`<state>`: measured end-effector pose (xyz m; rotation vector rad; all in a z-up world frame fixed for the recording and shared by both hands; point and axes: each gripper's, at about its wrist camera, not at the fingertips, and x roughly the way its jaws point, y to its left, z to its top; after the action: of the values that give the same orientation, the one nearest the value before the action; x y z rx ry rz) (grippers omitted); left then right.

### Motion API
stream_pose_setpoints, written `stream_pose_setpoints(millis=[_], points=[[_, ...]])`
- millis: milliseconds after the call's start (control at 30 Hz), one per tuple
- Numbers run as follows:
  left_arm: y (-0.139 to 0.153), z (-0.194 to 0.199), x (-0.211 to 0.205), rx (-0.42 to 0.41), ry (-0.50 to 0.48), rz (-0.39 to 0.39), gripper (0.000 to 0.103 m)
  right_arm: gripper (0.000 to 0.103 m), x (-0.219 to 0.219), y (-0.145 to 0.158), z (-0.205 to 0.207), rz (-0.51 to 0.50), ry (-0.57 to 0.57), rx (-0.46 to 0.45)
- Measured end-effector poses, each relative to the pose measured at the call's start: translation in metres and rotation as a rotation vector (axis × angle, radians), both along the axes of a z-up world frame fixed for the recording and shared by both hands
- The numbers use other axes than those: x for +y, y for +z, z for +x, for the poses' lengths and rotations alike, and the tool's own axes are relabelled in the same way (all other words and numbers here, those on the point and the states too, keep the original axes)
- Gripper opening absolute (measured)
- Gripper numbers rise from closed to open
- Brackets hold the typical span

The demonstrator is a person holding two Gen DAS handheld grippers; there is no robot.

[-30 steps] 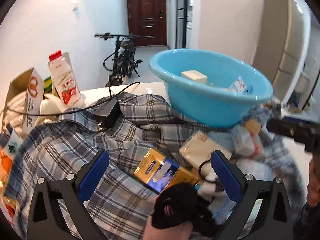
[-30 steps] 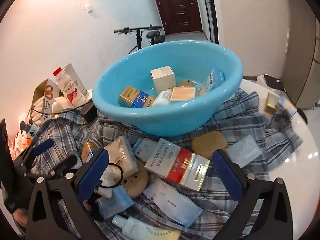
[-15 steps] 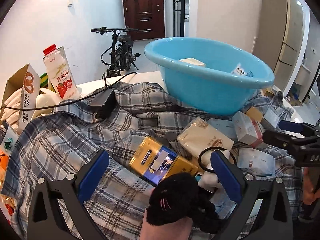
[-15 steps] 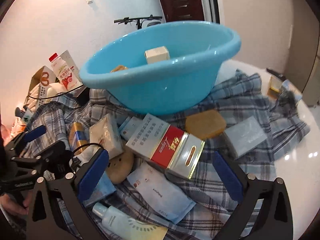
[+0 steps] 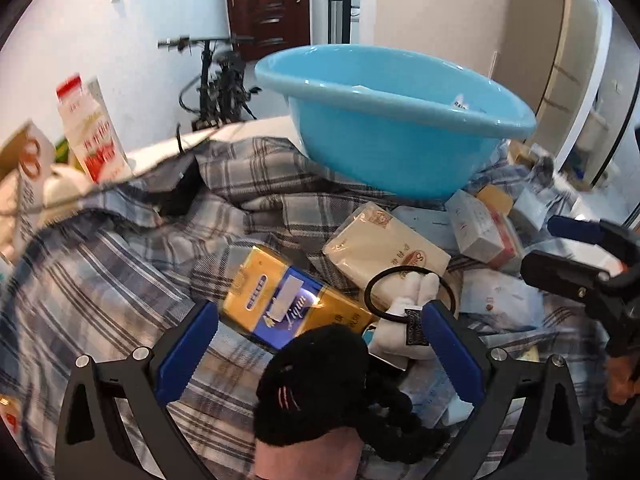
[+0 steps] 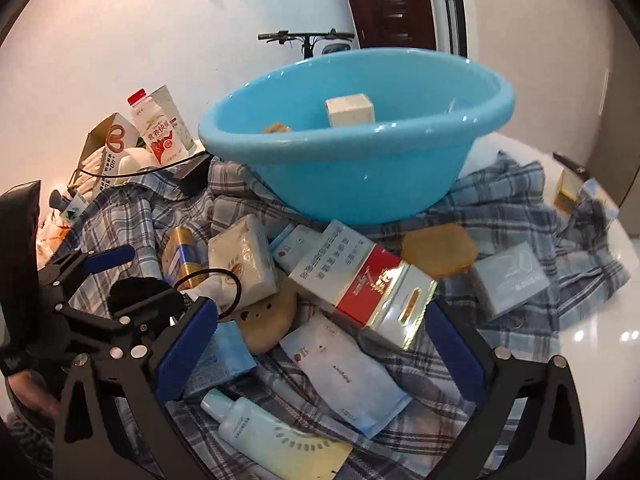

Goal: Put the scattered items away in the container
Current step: 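Close the left tool on the black fluffy item while the right tool approaches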

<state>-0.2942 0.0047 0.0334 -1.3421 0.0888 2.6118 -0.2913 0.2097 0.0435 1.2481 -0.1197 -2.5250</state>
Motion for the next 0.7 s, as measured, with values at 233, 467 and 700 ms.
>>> stream_pose_setpoints(millis=[233, 467, 700], points=[[-0.005, -0.007, -0.017, -0.069, 0.03, 0.125, 0.103, 0.103, 0.007, 0.001, -0.004, -0.019, -0.034, -0.007], [0.011, -0.001, -0.03, -0.071, 0.006, 0.141, 0.1, 0.103, 0.006, 0.002, -0.003, -0.014, -0.033, 0.0], [0.019, 0.01, -0.024, -0.052, -0.073, 0.102, 0.1, 0.103, -0.007, 0.004, 0.002, 0.013, 0.024, 0.031]])
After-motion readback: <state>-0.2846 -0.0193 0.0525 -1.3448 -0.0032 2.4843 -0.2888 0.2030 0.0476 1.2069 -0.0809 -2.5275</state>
